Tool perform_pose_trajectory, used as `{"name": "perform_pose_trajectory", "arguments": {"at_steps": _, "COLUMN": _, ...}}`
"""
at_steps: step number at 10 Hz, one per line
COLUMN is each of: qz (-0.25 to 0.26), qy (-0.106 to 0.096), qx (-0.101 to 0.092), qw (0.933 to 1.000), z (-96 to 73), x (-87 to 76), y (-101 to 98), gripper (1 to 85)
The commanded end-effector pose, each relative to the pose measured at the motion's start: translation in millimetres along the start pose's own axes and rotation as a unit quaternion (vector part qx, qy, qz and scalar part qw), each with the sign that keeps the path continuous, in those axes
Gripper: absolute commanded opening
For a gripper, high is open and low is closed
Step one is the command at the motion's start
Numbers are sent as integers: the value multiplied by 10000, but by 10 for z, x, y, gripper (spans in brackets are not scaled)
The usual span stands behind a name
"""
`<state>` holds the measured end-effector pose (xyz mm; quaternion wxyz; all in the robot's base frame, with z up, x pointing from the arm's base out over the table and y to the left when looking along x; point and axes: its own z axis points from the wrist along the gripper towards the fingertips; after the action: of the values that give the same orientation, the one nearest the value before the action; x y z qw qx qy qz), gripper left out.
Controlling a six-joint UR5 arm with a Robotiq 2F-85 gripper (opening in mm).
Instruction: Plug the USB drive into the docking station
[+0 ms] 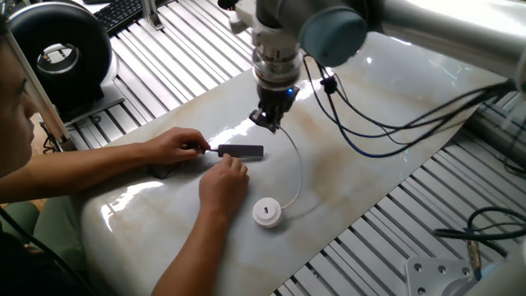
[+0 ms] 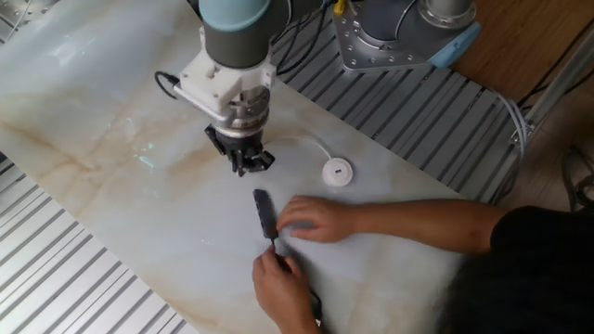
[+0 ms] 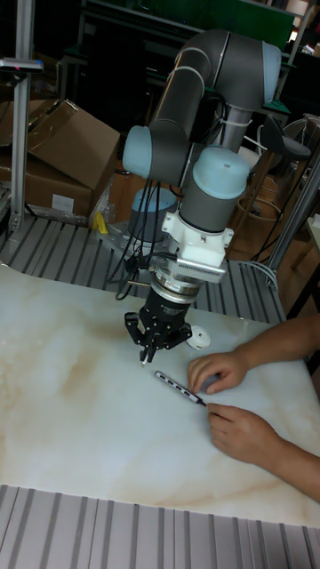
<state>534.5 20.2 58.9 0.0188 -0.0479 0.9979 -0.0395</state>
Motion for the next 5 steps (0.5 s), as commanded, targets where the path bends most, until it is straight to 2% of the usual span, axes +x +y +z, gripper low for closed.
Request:
{"name": "perform_pose_trajectory", "arguments": {"at_steps": 1, "qz": -693, "qy": 103, "qx": 40, "qw": 9975, "z": -21, "x": -104, "y": 77, "gripper": 13}}
{"name": "perform_pose_trajectory", "arguments": {"at_steps": 2, "qz": -1242, "qy": 263, "qx": 87, "qw": 9919, "z": -55, "x": -36, "y": 79, "gripper": 13}}
{"name": "perform_pose_trajectory", "arguments": {"at_steps": 3, "qz": -1804, "qy": 502, "qx": 294, "qw": 9819, "z": -105, "x": 59, "y": -3, "gripper": 13}}
{"name": "perform_pose_trajectory", "arguments": {"at_steps": 4, "qz": -2116, "qy": 563, "qx": 231, "qw": 9755, "z": -141, "x": 80, "y": 66, "gripper": 13}}
{"name": "perform_pose_trajectory", "arguments": {"at_steps": 5, "qz": -2892, "qy": 370, "qx": 284, "qw": 9561, "z": -141, "x": -54, "y": 84, "gripper": 13}}
